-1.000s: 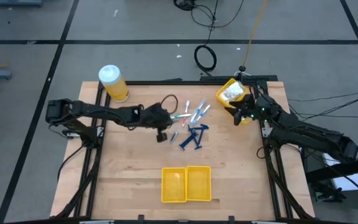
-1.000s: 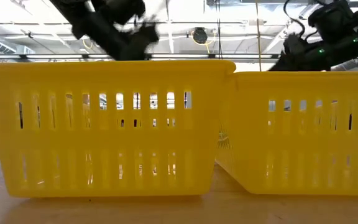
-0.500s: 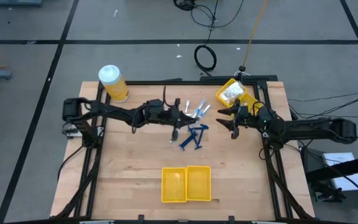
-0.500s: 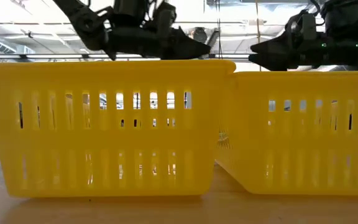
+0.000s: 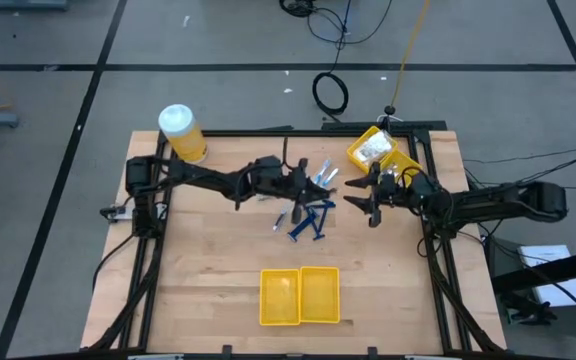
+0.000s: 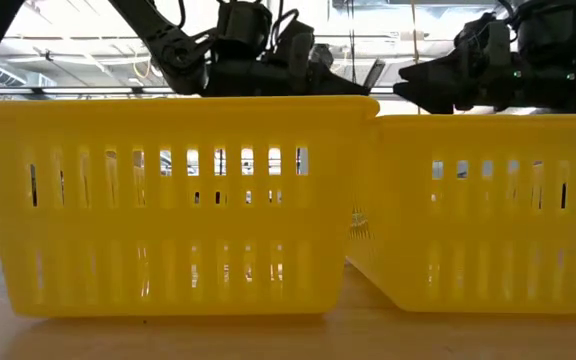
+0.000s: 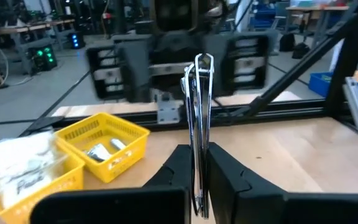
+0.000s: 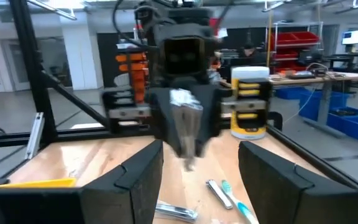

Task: Pick & Place Travel size toiletries
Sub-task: Put the silver nail cutter into the top right yellow bin

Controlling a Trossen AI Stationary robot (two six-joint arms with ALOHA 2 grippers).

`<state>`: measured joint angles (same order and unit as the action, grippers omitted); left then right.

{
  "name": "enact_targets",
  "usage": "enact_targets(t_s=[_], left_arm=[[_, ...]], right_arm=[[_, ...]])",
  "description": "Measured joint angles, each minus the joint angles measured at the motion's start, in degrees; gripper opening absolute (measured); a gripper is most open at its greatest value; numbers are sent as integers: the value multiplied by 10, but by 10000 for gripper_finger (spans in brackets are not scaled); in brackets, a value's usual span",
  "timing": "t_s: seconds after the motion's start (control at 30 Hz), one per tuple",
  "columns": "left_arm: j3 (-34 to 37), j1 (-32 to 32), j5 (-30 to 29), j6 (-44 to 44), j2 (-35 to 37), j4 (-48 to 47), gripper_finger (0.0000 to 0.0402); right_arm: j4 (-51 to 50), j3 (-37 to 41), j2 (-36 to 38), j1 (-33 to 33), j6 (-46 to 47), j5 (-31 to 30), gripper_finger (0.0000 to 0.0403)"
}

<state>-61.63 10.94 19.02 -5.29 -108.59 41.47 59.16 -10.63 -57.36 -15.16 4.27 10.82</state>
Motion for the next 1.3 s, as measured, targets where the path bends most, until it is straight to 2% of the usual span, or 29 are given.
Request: enact_targets(t_s=[0.4,0.63,0.83,1.3], left_arm=[[-3,9,0,12,-1,10,7],[-37,-2,-1,-4,-12,1,8],[-82,-5,7,4,-51,-1,11],[-91,-7,21,10,-51,-2,10]], right_arm=[[27,0,-2,11,-21,-2,196],[30,0,-2,11,-19,-2,197],[35,0,-2,14,-5,-2,197],[47,-17,-19,45,-42,-2,189]])
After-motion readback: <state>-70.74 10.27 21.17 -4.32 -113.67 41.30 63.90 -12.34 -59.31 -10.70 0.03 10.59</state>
